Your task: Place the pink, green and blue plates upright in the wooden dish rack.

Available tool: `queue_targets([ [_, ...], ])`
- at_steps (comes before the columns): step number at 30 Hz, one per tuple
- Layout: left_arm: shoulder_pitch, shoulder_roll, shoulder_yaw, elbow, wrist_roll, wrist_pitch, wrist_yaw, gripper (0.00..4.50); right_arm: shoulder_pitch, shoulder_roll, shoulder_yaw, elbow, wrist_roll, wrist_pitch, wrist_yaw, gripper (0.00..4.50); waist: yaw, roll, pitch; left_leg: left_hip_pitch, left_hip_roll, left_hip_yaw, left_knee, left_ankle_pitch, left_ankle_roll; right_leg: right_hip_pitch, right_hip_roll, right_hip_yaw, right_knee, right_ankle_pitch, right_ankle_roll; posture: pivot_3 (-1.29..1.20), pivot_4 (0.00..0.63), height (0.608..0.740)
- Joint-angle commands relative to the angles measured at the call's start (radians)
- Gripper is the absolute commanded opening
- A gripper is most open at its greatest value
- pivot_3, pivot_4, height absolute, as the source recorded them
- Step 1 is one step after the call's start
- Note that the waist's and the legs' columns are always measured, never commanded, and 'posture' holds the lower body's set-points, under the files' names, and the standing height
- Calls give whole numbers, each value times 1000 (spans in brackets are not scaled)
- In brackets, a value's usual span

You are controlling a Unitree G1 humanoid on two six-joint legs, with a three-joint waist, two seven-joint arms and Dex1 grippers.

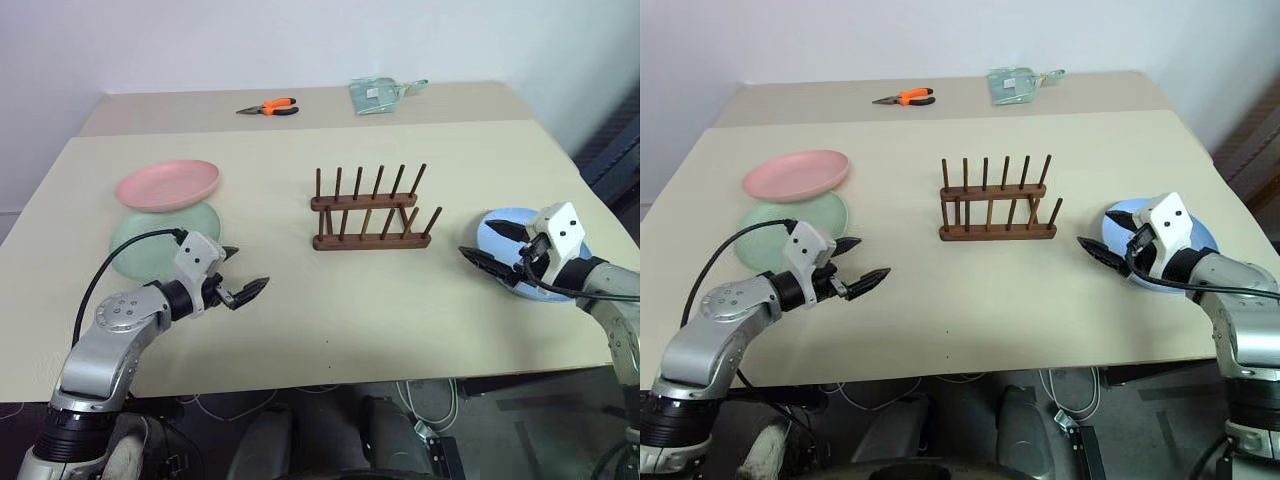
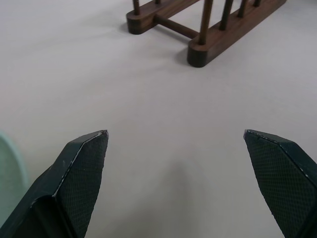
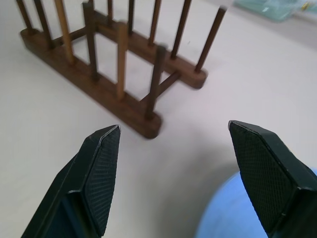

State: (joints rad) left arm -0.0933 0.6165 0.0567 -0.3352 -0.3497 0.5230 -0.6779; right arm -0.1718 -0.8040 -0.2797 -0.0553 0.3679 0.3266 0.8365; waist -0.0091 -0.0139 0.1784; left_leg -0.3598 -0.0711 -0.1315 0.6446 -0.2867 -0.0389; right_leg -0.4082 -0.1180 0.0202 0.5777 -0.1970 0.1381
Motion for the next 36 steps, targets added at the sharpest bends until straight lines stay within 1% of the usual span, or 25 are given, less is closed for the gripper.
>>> queue_targets([
  [1, -20, -5, -7, -27, 6, -4, 10, 4500, -24, 6, -2, 10, -9, -32, -5, 3540, 0, 0, 0, 0, 0, 0, 0, 0, 0, 0, 0, 0, 0, 0, 0, 0, 150, 740],
  [2, -21, -9, -8, -29, 5, -3, 13, 4500, -26, 7, 0, 13, -6, -31, -2, 3540, 1, 0, 0, 0, 0, 0, 0, 0, 0, 0, 0, 0, 0, 0, 0, 0, 150, 740],
  [5, -44, -14, -27, -19, 5, 4, 5, 4500, -33, 1, 2, 1, 28, 13, 20, 4381, 2, 0, 0, 0, 0, 0, 0, 0, 0, 0, 0, 0, 0, 0, 0, 0, 150, 740],
  [6, -65, -17, -41, 0, 2, 6, -7, 4500, -25, -5, 8, -12, 35, 25, 32, 4453, 2, 0, 0, 0, 0, 0, 0, 0, 0, 0, 0, 0, 0, 0, 0, 0, 150, 740],
  [9, -132, -19, -92, 78, 10, 0, -59, 4500, 10, -10, 24, -67, 32, 50, 37, 4453, 2, 0, 0, 0, -1, 0, 0, 0, 0, 0, 0, 0, 0, 0, 0, 0, 150, 740],
  [12, -248, -30, -207, 243, 99, -77, -127, 4500, 50, 2, 34, -136, 37, 73, 26, 4453, 10, 0, 0, 0, -1, 0, 0, 0, 0, 0, 0, 0, 0, 0, 0, 0, 150, 740],
  [18, -511, -170, -346, 682, 229, -276, -215, 4500, 117, 41, 30, -245, 44, 107, -32, 4453, 23, -2, 1, 0, -1, 0, 1, 0, 0, 0, 0, 0, 0, 0, 0, 0, 150, 740],
  [22, -633, -275, -365, 910, 261, -367, -256, 4500, 184, 56, 5, -307, 44, 116, -64, 4453, 29, -2, 1, -3, -2, -1, 2, 0, 0, 0, 0, -1, -1, 2, 3, 0, 150, 740],
  [25, -684, -329, -370, 1033, 291, -430, -275, 4500, 229, 64, -19, -357, 50, 131, -93, 4453, 25, -2, 1, -3, -2, -1, 2, 0, 0, 0, 0, -1, -1, 2, 4, 0, 150, 740],
  [28, -703, -368, -355, 1102, 302, -472, -276, 3675, 274, 68, -37, -385, 44, 130, -107, 4500, 28, -3, 0, -3, -2, -2, 2, 0, 0, 1, 0, -2, -1, 1, 5, 0, 150, 740],
  [29, -700, -376, -348, 1100, 297, -475, -287, 3177, 283, 66, -42, -389, 44, 131, -109, 4500, 25, -3, 1, -3, -2, -2, 2, 0, 0, 1, 0, -2, -1, 1, 5, 0, 150, 740],
  [30, -692, -378, -343, 1091, 291, -478, -302, 2785, 289, 65, -45, -395, 44, 133, -112, 4500, 24, -3, 1, -2, -2, -2, 2, 0, 1, 1, 0, -2, -1, 1, 6, 0, 150, 740],
  [31, -679, -377, -343, 1073, 288, -487, -320, 2184, 295, 62, -49, -396, 44, 132, -113, 4500, 23, -3, 1, -2, -2, -2, 2, 0, 1, 1, 0, -2, -1, 1, 6, 0, 150, 740],
  [32, -666, -373, -344, 1052, 287, -495, -336, 1776, 298, 59, -54, -396, 43, 132, -114, 4500, 22, -3, 0, -2, -2, -2, 2, 0, 1, 1, 0, -2, -1, 1, 6, 0, 150, 740],
  [33, -647, -364, -349, 1011, 285, -502, -357, 1185, 301, 50, -63, -387, 37, 128, -110, 4500, 21, -2, 0, -2, -2, -1, 2, 0, 1, 1, 0, -2, -1, 1, 6, 0, 150, 740],
  [34, -632, -357, -350, 979, 283, -505, -372, 820, 303, 44, -69, -383, 33, 127, -109, 4500, 21, -2, 0, -1, -2, -1, 1, 0, 1, 1, 0, -2, 0, 1, 6, 0, 150, 740],
  [36, -601, -340, -350, 905, 271, -494, -406, 768, 308, 34, -85, -381, 34, 130, -103, 4500, 22, -2, 0, -1, -2, -1, 1, 0, 1, 1, 0, -2, 0, 1, 6, 0, 150, 740],
])
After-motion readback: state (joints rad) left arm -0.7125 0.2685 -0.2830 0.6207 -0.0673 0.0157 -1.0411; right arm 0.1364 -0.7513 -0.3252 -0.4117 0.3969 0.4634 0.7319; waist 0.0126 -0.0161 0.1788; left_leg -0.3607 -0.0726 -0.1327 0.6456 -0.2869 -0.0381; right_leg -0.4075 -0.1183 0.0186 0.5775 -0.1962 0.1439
